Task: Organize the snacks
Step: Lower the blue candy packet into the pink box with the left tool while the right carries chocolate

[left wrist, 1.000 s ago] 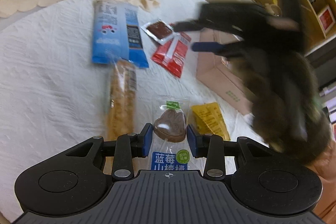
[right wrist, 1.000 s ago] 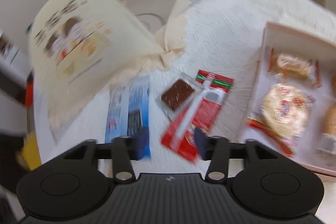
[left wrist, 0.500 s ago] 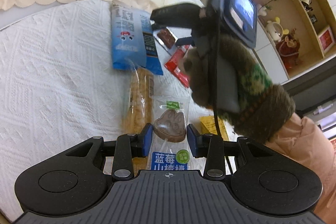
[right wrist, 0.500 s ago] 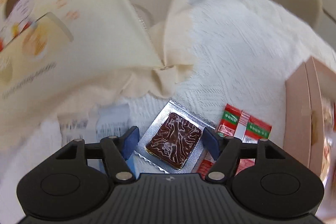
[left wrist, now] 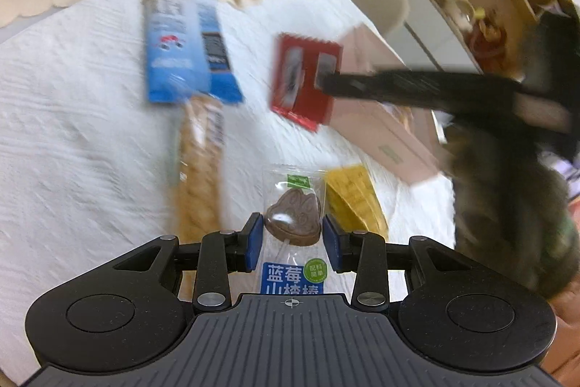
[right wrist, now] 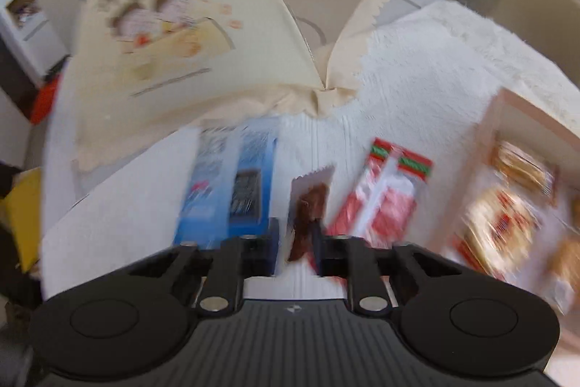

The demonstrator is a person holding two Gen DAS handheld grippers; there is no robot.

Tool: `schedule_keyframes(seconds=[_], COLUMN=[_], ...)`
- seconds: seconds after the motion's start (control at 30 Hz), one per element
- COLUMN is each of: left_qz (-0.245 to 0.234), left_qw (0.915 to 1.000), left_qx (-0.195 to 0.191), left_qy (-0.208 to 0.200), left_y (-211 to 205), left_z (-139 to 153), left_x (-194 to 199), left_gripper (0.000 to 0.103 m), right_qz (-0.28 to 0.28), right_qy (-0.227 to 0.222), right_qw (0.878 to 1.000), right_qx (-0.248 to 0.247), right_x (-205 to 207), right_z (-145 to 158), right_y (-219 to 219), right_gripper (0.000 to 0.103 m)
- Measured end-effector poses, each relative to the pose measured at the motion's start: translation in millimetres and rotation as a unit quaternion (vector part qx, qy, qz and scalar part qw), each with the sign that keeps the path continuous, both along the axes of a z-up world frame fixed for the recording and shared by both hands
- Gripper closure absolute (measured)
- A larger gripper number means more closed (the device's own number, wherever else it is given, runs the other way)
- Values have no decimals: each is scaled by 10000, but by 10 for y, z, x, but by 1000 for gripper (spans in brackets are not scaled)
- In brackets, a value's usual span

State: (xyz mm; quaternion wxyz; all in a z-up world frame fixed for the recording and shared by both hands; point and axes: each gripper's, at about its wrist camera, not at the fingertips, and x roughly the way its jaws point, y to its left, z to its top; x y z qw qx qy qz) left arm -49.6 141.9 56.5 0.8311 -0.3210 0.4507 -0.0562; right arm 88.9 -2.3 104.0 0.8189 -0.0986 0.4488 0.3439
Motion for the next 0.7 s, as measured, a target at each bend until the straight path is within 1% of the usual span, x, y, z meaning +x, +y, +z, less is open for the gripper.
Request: schedule_keyframes(seconds=[0.1,0.2,0.27,0.33,0.4,0.43,0.47,0.5,0.53,0.6,0.67,0.7], left_qz=[-360,-719,-816,-755,-501,-344,-212,-50,111,390,604,700], left_qw=[9993,9972,9962,9962,9974,9979,9981,9980,9978,9972,9960,9954], left_qx=[116,206,251,393,458,499,543,598,626,627,646,646], left_qy=[24,79,147,206,236,229,216,197,168,112,101,116], left_y=[-225,-448,-513,-509,-400,-337,-274,-191,-110,30,157,212], left_z=[52,77,60,55,78,105,141,164,184,224,232,224], left_x=[32,64,44,-5,-71,-103,-160,-191,-222,-268,-285,-297], left_gripper=[62,62,62,62,62,62,62,62,62,62,62,62], right_qz=[-53,-244,-226,-197,25,242,404,519,638,739,713,717], right_qy=[-49,-116,-208,-375,-486,-540,-577,-613,-650,-613,-569,-617], right_qw=[9999,9994,9993,9990,9988,9982,9974,9967,9958,9954,9958,9955], right_qx=[150,232,226,127,-17,-89,-129,-137,-125,-71,50,56], right_x=[-288,-516,-611,-682,-743,-781,-817,-855,-896,-949,-975,-979], right_z=[145,209,186,113,6,-68,-135,-195,-265,-415,-547,-622], right_y=[-499,-946,-1118,-1162,-1101,-1025,-948,-882,-804,-633,-488,-392], right_gripper=[100,100,99,98,87,69,49,42,40,40,40,40])
